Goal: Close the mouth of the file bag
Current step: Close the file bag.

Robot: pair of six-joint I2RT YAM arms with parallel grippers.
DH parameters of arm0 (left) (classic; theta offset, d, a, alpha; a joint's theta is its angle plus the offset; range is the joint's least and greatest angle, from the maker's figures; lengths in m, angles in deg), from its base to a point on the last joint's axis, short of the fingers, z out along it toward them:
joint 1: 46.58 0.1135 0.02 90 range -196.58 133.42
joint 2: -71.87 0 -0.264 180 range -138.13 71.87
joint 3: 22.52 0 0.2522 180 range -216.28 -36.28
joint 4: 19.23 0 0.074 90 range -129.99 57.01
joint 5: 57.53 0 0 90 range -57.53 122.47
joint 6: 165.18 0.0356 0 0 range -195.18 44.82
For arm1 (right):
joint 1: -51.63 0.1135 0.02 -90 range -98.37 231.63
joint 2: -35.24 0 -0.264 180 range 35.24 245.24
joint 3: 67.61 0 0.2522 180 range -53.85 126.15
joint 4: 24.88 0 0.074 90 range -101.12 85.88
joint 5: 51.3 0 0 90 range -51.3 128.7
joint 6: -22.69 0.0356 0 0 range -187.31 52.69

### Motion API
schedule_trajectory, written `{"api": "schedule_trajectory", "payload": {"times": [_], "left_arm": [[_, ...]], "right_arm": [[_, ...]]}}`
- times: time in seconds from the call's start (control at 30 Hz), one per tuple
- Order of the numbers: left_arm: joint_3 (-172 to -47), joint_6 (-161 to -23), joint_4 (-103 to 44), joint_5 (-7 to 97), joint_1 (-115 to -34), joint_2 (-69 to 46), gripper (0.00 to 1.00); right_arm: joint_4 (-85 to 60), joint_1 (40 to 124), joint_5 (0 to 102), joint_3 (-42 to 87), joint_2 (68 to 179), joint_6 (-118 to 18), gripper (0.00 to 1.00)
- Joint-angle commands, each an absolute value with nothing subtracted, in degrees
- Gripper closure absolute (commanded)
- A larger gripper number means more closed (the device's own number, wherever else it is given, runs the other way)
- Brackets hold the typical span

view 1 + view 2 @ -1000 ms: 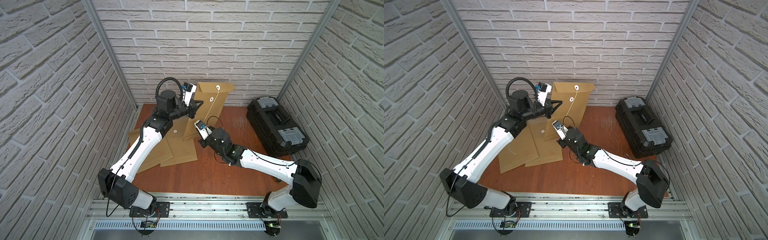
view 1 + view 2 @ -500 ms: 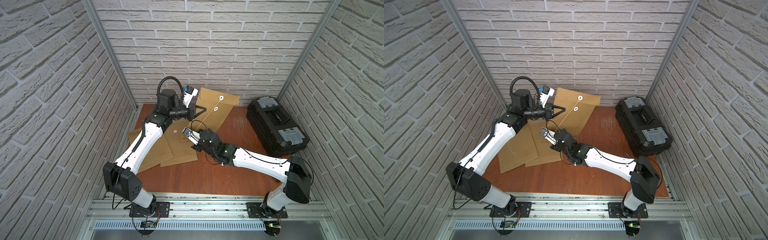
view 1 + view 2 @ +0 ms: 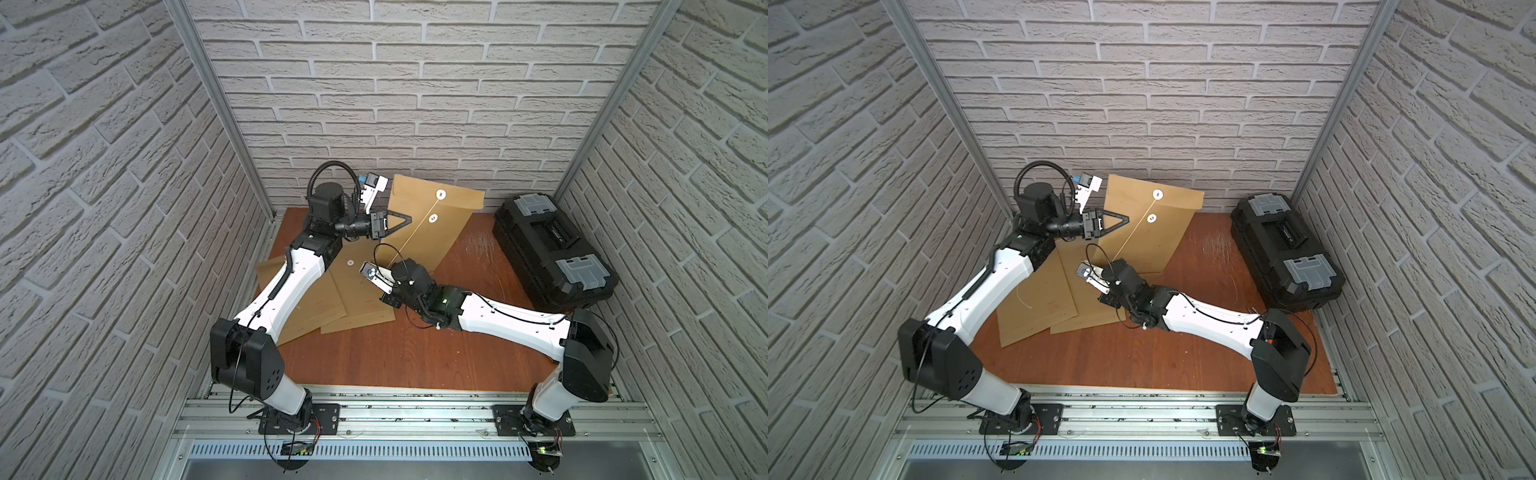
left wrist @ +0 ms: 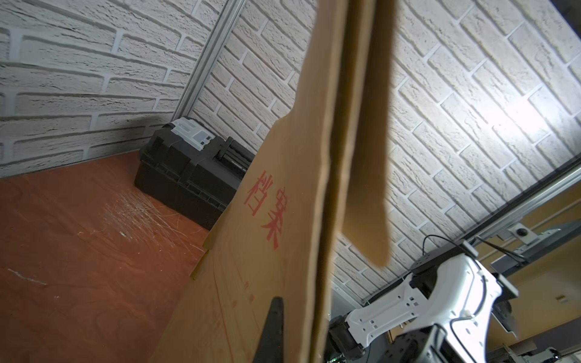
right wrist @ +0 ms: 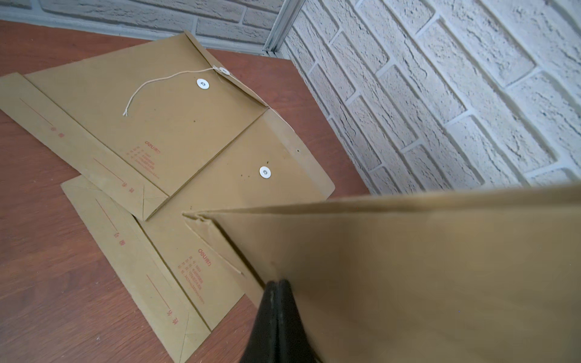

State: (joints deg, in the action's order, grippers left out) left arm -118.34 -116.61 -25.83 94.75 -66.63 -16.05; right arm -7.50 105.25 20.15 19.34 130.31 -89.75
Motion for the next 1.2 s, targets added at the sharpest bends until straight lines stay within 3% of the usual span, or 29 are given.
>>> {"api": "schedule_trajectory", "payload": {"times": [0.0, 0.7, 1.17], "left_arm": [[-118.3, -122.3, -16.9, 98.5, -66.9, -15.3, 1.0], [-118.1, -124.8, -15.0, 99.5, -66.6, -15.1, 1.0], [-116.3, -129.7, -10.0, 98.9, -64.7, -14.9, 1.0]], "right_arm": [[-9.9, 103.5, 20.7, 17.7, 130.0, -87.6, 0.97], [-15.6, 93.7, 23.3, 11.0, 128.6, -84.0, 0.97], [-15.6, 85.2, 33.9, 7.2, 123.7, -76.6, 0.97]]}}
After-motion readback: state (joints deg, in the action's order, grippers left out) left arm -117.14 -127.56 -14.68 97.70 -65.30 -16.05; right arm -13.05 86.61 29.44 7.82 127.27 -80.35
